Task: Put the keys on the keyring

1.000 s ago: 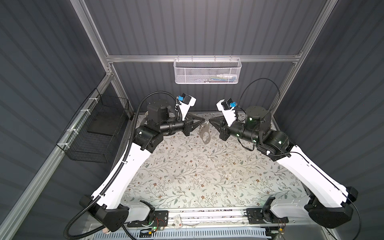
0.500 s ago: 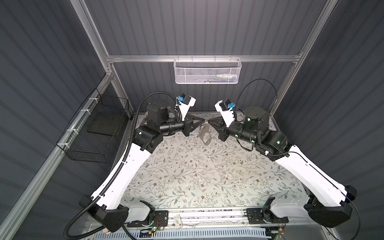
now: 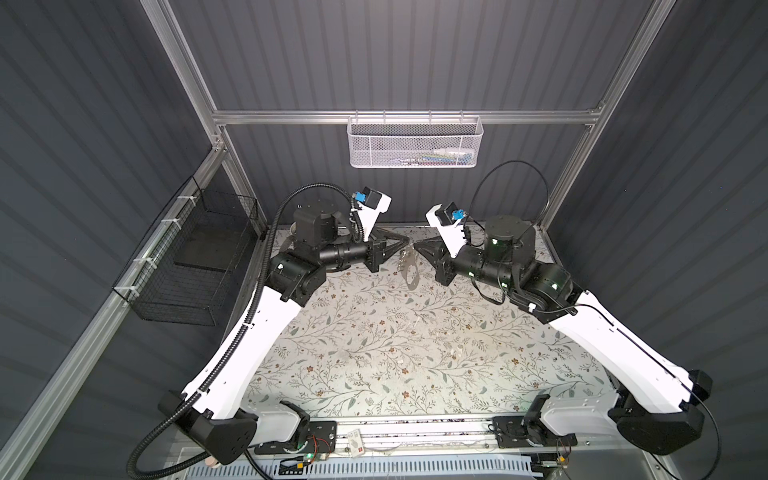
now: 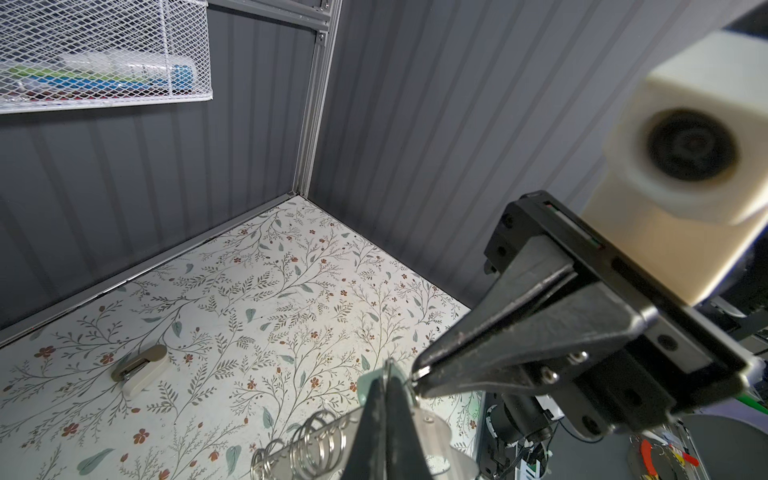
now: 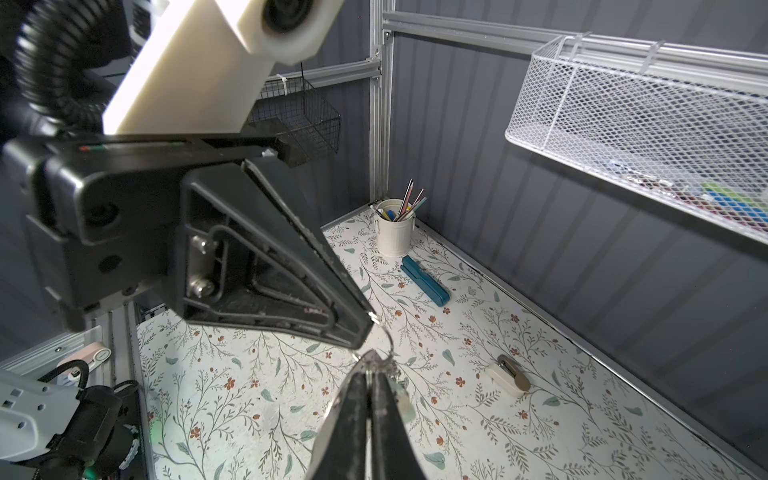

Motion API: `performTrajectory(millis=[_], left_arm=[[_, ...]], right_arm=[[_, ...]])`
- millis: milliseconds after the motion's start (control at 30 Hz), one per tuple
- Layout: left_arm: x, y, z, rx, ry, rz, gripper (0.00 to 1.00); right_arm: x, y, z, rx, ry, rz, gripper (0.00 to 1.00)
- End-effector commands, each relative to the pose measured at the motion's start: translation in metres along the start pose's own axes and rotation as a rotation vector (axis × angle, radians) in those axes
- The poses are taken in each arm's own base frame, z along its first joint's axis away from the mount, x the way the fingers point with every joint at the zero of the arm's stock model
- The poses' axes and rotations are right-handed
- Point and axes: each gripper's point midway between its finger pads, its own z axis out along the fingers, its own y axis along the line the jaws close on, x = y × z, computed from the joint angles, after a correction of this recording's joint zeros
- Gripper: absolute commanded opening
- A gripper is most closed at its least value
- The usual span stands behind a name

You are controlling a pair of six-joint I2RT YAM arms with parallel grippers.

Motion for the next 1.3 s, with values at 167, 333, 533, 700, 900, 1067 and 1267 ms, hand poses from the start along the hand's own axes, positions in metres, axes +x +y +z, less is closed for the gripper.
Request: performTrajectory(millis=[167, 333, 533, 700, 900, 1067, 1267], left_arm=[[-0.012, -0.004, -0.011, -0.028, -0.057, 0.013, 0.0], [-0.011, -0.008, -0.011, -0.008, -0.056, 0.019, 0.0], [-0.003, -0.014, -0.007, 0.049, -0.01, 0.018, 0.0], [0.003, -0.017, -0.004, 0.084, 0.024, 0.019, 0.0], [0.004, -0.018, -0.003, 0.093, 0.032, 0.019, 0.0], [0.005, -0.017, -0.001, 0.092, 0.036, 0.015, 0.0], [0.003, -0.015, -0.002, 0.082, 0.027, 0.017, 0.0]], right_arm=[[0.014, 0.002, 0.001, 0.016, 0.031, -0.058, 0.07], [0.02, -0.003, -0.001, 0.063, 0.026, -0.085, 0.07], [0.005, -0.013, -0.012, 0.131, -0.07, -0.168, 0.06], [-0.002, -0.011, -0.015, 0.124, -0.089, -0.199, 0.06], [-0.007, -0.005, -0.016, 0.096, -0.109, -0.213, 0.07], [-0.01, -0.001, -0.015, 0.068, -0.111, -0.213, 0.07], [-0.008, 0.003, -0.012, 0.047, -0.099, -0.215, 0.08]])
